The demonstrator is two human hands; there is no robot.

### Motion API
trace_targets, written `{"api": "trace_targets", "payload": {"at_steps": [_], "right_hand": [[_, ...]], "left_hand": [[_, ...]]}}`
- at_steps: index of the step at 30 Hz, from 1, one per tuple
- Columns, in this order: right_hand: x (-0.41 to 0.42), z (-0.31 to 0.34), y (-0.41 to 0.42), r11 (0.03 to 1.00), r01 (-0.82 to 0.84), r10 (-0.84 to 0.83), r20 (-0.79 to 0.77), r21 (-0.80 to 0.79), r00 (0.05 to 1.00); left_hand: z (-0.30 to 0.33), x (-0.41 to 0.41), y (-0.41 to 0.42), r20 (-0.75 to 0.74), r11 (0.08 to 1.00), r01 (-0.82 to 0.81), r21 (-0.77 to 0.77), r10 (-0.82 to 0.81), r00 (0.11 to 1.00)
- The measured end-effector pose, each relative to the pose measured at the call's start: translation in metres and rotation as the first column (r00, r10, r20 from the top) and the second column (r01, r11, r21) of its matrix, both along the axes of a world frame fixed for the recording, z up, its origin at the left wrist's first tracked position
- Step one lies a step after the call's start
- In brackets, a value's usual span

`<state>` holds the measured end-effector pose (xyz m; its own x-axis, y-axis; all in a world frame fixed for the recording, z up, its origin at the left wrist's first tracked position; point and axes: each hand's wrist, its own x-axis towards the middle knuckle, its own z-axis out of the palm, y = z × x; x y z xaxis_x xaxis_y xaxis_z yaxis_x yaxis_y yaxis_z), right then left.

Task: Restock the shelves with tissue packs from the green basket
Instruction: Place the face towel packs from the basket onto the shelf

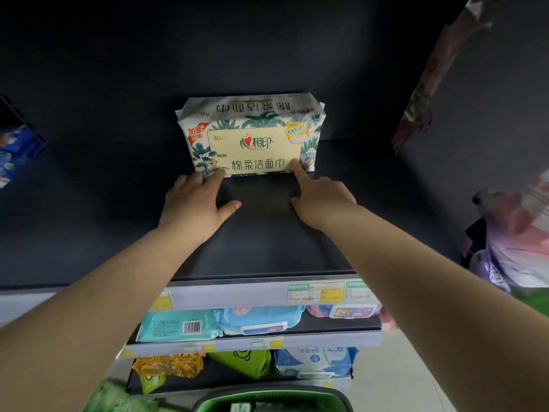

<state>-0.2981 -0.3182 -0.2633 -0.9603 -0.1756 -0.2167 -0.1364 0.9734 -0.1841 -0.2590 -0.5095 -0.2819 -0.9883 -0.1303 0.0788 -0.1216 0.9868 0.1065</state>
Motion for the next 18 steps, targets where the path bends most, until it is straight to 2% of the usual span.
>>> {"api": "trace_targets", "payload": {"at_steps": [3,7,9,13,18], "right_hand": [[-0.012,-0.002,0.0,1.0,-0.027,0.027,0.002,0.005,1.0],[-0.02,-0.004,0.001,0.999,-0.045,0.044,-0.009,-0.012,0.999],[-0.02,-0.004,0.0,0.999,-0.039,0.039,-0.022,-0.002,0.999],[-0.02,-0.004,-0.003,0.999,-0.025,0.027,-0.04,0.037,0.999],[-0.009,-0.005,-0.009,0.997,0.059,-0.057,-0.051,0.043,0.997]], "left_hand": [[0.003,-0.015,-0.005,0.066,0.999,0.002,0.042,-0.005,0.998],[0.006,-0.027,-0.01,0.103,0.981,-0.002,0.192,-0.019,0.994],[0.005,-0.028,-0.01,0.116,0.979,0.002,0.202,-0.026,0.993],[0.0,-0.028,-0.011,0.118,0.989,-0.017,0.145,-0.001,0.993],[0.009,-0.014,0.014,0.187,0.993,-0.087,-0.081,0.101,0.977]]}}
